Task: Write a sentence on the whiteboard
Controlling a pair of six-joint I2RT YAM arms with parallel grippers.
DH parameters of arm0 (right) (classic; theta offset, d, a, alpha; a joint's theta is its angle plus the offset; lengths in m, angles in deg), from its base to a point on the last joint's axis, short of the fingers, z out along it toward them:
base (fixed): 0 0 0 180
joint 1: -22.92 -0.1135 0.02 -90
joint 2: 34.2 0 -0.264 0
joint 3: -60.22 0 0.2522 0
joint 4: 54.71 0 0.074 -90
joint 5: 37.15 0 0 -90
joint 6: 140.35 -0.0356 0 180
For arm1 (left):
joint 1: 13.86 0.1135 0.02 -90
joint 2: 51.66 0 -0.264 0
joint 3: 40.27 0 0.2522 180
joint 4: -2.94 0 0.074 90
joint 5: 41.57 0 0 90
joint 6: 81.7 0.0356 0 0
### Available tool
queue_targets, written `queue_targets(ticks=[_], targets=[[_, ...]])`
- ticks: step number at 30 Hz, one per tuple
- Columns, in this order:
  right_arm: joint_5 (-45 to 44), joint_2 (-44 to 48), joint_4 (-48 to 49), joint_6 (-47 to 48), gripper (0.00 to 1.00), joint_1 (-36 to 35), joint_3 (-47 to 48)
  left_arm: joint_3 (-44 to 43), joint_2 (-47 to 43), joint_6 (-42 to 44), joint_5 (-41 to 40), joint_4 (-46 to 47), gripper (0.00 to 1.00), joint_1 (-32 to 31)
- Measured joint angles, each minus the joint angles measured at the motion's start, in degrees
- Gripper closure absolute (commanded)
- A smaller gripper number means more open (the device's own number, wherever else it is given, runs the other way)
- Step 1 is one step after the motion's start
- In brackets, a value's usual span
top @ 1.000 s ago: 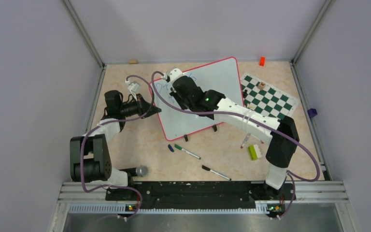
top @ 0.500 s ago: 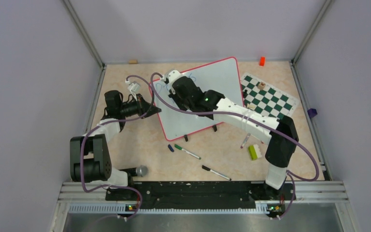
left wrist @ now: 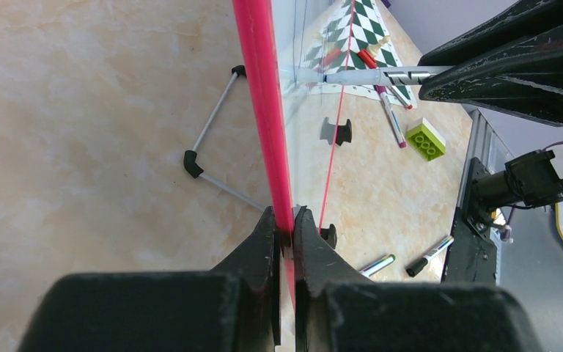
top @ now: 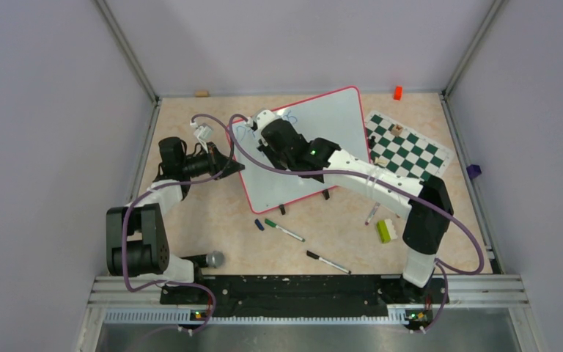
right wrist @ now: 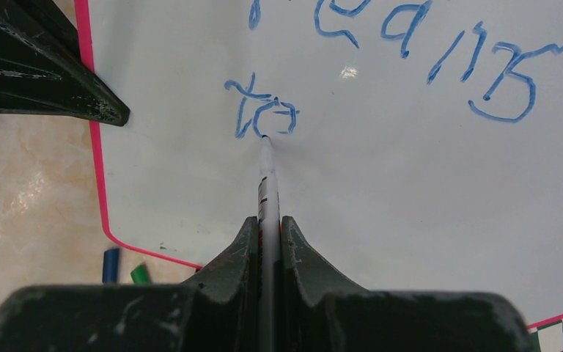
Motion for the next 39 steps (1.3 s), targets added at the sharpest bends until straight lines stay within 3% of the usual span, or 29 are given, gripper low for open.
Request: queue_targets(ticks=[20,39], targets=[[-2.54,-0.33,-0.83,0.04,1.00,1.25,3.26,0.00,-0.02,0.00,0.15,0.04,1.00,0.00],[-0.42,0.48,-1.25,-0.22,1.00,1.22,0.31,0.02,-0.02,-0.02,-0.02,0.02,1.00,0.00]])
